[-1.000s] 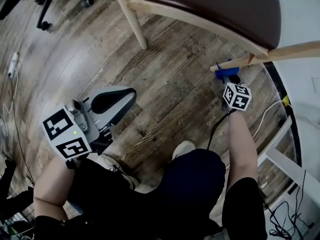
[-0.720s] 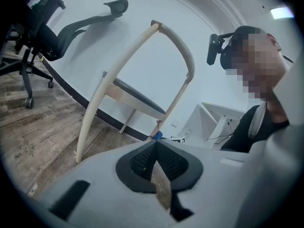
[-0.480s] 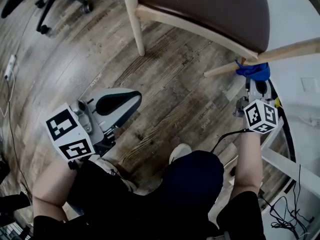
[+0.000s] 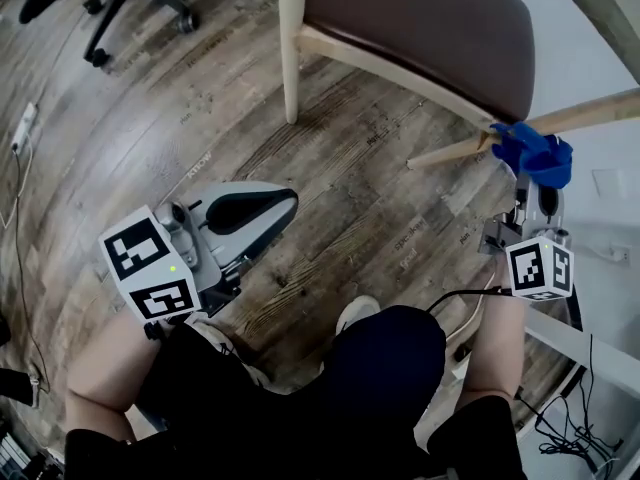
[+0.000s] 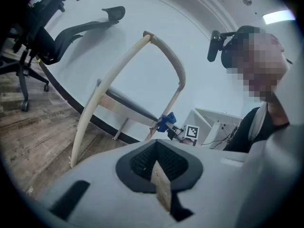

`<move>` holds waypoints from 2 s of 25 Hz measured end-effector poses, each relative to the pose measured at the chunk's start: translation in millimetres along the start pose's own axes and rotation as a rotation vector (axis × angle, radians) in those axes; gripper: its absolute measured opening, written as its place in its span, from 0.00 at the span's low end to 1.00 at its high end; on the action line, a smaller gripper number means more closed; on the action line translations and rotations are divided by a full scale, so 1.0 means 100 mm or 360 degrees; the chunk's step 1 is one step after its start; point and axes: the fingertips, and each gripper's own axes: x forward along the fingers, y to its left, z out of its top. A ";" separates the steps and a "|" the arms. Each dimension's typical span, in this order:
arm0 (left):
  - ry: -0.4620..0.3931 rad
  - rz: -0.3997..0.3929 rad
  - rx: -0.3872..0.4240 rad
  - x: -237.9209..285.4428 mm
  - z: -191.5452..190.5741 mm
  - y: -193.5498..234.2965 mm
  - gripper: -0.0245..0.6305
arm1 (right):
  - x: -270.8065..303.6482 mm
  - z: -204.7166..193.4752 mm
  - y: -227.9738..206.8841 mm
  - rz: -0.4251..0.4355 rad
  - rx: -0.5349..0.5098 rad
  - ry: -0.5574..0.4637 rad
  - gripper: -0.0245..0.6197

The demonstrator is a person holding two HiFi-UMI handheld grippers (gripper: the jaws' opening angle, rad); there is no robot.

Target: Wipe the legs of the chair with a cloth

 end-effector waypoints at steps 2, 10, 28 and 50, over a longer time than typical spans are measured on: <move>-0.0011 0.0008 -0.0006 -0.04 0.01 -0.01 0.04 | 0.02 0.13 0.07 0.0011 -0.0007 -0.0020 0.16; -0.0046 -0.0004 -0.0047 -0.07 0.10 -0.08 0.04 | 0.06 1.17 0.11 0.0007 -0.0156 -0.0144 0.17; -0.0094 -0.0082 -0.0042 -0.07 0.16 -0.21 0.04 | 0.05 1.20 0.11 -0.0149 -0.0167 -0.0172 0.17; -0.0196 -0.0076 -0.0091 -0.35 0.29 -0.24 0.04 | 0.98 -0.40 2.02 0.0443 -0.0225 0.0187 0.16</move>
